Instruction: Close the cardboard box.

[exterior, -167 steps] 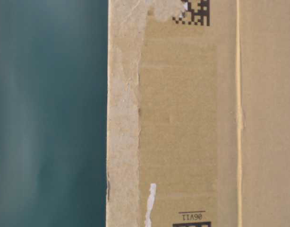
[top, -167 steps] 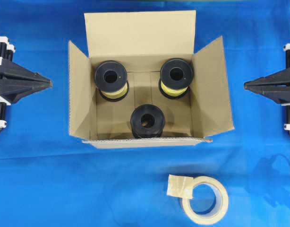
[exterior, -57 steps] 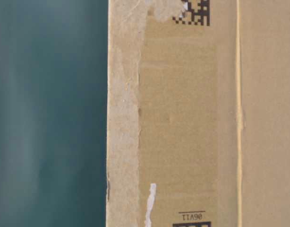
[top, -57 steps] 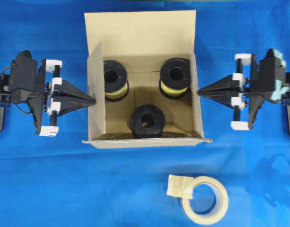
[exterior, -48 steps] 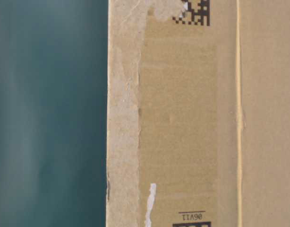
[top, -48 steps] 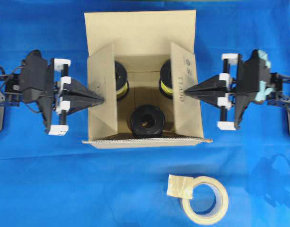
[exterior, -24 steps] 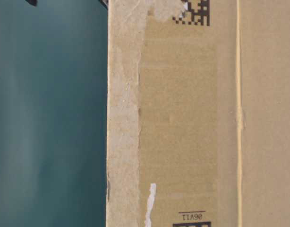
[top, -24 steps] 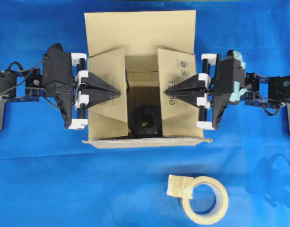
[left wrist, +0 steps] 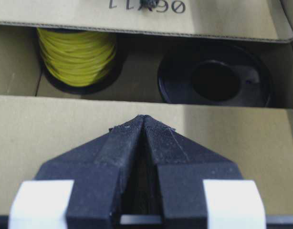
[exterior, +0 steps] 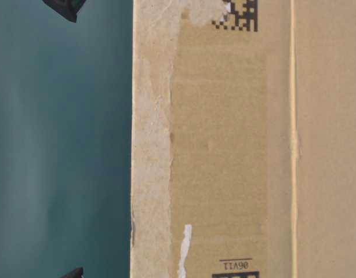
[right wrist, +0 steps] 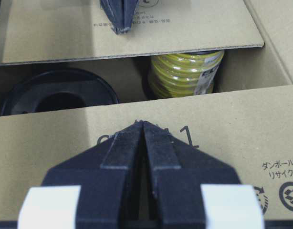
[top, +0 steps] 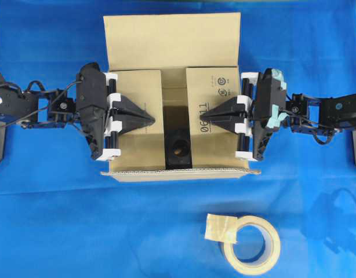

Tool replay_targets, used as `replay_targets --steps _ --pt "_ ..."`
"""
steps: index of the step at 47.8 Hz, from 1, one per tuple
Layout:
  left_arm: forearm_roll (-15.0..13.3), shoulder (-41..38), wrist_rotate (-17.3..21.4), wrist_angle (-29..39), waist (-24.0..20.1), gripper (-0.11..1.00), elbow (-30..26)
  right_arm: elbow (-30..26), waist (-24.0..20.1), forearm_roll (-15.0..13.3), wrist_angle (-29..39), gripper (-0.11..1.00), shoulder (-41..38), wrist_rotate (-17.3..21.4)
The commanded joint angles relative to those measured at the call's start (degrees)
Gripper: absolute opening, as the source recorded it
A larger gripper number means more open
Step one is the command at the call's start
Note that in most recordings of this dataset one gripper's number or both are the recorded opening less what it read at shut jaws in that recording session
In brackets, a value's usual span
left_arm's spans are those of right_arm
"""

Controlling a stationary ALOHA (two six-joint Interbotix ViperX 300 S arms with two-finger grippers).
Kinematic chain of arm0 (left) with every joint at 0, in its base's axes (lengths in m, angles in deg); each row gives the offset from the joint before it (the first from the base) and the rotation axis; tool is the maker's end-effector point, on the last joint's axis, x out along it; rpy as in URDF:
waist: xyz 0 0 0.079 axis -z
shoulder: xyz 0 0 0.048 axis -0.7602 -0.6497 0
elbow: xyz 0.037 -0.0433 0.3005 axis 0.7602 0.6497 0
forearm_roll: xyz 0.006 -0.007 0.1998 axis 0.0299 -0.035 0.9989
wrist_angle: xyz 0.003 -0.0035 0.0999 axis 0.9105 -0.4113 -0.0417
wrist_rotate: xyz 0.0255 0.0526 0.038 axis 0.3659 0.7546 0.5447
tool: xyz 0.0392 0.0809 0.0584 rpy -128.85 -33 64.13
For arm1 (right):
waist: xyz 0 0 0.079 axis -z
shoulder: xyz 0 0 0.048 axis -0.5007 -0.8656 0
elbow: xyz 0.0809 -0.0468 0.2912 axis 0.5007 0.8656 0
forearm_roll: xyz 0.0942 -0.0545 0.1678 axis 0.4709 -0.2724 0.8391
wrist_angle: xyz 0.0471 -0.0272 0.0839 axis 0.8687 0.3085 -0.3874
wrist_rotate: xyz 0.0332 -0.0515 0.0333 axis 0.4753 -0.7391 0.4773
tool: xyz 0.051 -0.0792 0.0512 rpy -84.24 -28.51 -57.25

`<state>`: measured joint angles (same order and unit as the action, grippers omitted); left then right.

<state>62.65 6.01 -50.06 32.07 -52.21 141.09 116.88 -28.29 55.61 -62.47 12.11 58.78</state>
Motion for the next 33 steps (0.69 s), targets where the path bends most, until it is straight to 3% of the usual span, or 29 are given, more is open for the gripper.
replay_targets --steps 1,9,20,33 --pt "-0.1 -0.1 0.2 -0.6 -1.0 0.0 -1.9 -1.2 0.0 0.2 -0.9 0.0 0.4 0.1" --pt "0.1 -2.2 1.0 -1.6 -4.0 0.0 -5.8 -1.3 -0.3 0.2 -0.9 0.0 0.3 0.1" --pt "0.1 -6.2 5.8 -1.0 -7.8 0.0 -12.3 -1.4 -0.5 0.2 -0.9 0.0 0.3 0.1" --pt "0.1 -8.9 6.8 -0.9 -8.8 0.0 -16.5 -1.3 -0.5 0.2 -0.9 0.0 0.3 0.1"
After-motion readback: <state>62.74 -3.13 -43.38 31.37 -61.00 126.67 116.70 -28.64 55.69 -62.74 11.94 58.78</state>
